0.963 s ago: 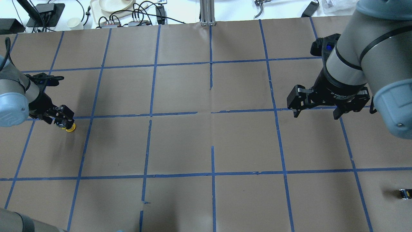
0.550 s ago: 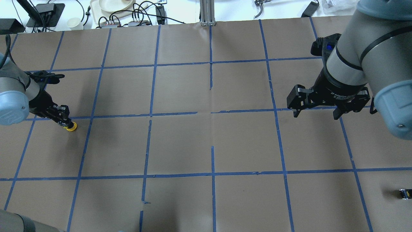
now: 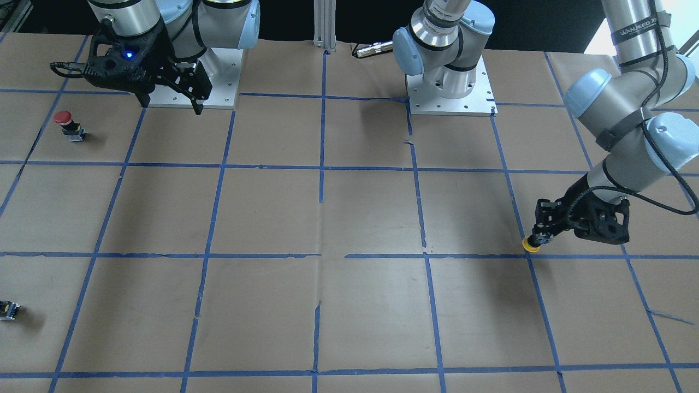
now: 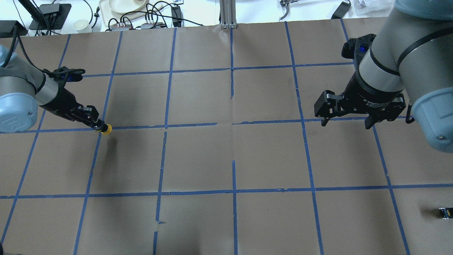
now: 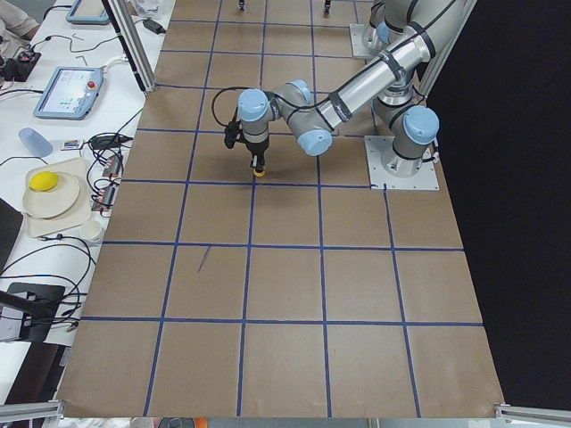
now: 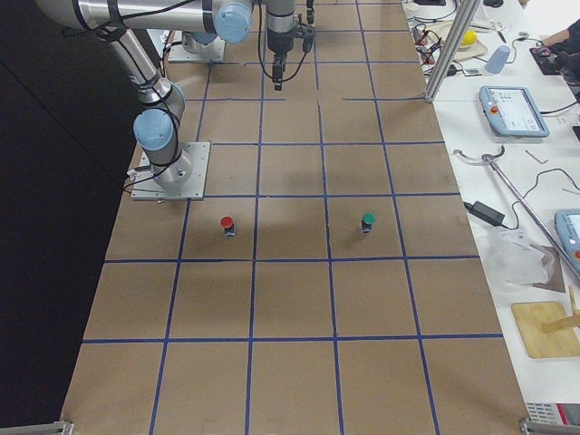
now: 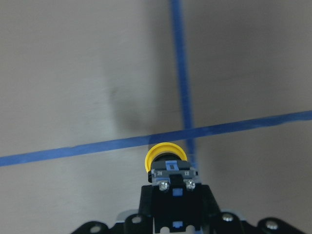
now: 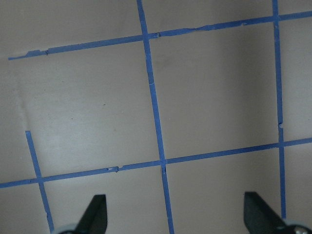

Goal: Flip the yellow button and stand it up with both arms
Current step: 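Lift the yellow button with the left gripper and carry it toward the right gripper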

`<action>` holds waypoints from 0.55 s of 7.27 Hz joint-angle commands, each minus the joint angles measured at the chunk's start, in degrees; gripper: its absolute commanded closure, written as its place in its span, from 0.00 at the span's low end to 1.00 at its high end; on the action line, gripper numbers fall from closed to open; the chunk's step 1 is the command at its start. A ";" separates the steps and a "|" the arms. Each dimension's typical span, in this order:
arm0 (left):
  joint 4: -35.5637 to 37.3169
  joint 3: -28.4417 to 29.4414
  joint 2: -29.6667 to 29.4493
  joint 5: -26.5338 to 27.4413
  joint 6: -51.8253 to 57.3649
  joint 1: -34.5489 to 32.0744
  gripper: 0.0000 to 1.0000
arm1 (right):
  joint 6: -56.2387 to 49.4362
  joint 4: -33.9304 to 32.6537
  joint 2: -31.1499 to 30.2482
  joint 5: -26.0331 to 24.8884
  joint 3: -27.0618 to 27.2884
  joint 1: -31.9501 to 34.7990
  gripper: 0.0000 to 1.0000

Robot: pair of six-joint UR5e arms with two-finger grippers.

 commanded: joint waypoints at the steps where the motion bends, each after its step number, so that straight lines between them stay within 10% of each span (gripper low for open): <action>1: -9.28 -1.57 0.66 -16.56 -1.98 -3.17 0.86 | -0.56 -0.16 0.32 0.17 -0.44 -0.52 0.00; 4: -12.30 -6.22 0.84 -45.98 -4.35 -11.40 0.86 | 6.77 0.37 0.67 8.58 -2.01 -2.19 0.00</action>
